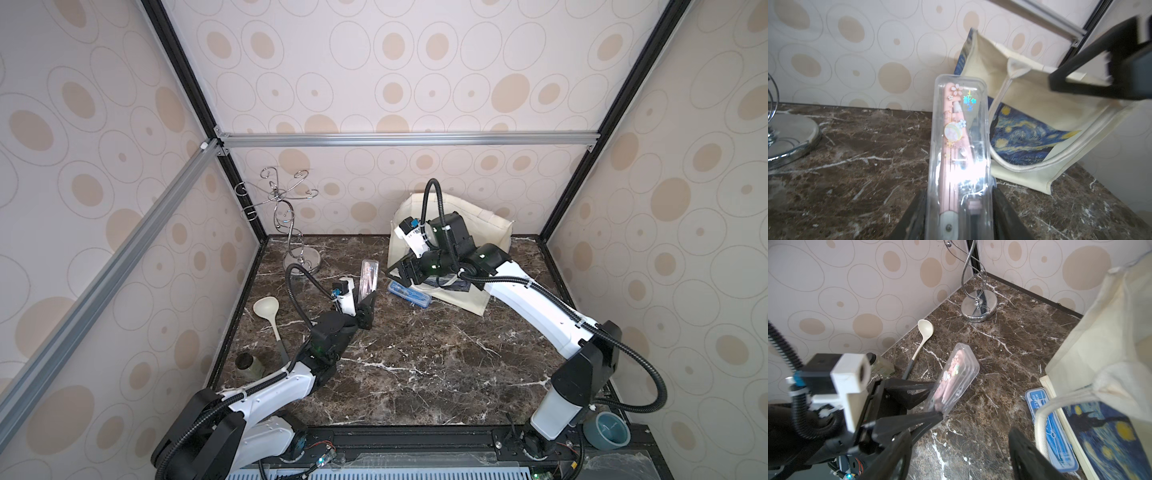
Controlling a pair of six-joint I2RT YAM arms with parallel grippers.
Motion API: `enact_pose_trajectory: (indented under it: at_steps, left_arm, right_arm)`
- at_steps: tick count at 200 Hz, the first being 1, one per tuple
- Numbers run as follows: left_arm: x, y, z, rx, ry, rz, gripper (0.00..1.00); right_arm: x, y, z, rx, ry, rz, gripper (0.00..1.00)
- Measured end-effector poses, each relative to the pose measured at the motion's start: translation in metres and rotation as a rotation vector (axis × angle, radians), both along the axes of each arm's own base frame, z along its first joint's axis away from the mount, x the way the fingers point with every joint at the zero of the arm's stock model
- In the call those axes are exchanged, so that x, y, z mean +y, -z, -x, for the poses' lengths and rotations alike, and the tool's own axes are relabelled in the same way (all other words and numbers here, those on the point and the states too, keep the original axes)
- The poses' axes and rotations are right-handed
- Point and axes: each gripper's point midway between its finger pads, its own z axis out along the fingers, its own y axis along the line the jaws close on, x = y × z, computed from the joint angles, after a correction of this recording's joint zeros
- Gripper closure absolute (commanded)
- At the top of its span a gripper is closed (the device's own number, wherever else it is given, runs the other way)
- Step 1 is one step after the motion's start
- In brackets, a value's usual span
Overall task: Put the compass set into the canvas bag
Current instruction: Pick up the compass set at the center of the board.
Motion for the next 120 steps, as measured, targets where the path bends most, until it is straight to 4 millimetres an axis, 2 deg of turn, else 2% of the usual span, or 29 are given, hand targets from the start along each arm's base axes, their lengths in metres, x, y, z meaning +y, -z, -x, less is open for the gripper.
enact_pose_trajectory:
  at_steps: [29, 75, 120]
  left_arm:
    - [0.003, -0.018, 0.007, -0.063, 0.009, 0.014, 0.60]
    - [0.005, -0.022, 0.016, -0.089, 0.030, 0.021, 0.60]
    - [0.003, -0.027, 0.019, -0.104, 0.049, 0.031, 0.59]
  right_arm:
    - [0.020, 0.012, -0.005, 0.055, -0.017, 0.007, 0.25]
    - [0.048, 0.016, 0.004, 0.097, -0.066, -0.007, 0.26]
    - [0.058, 0.017, 0.009, 0.131, -0.093, -0.040, 0.44]
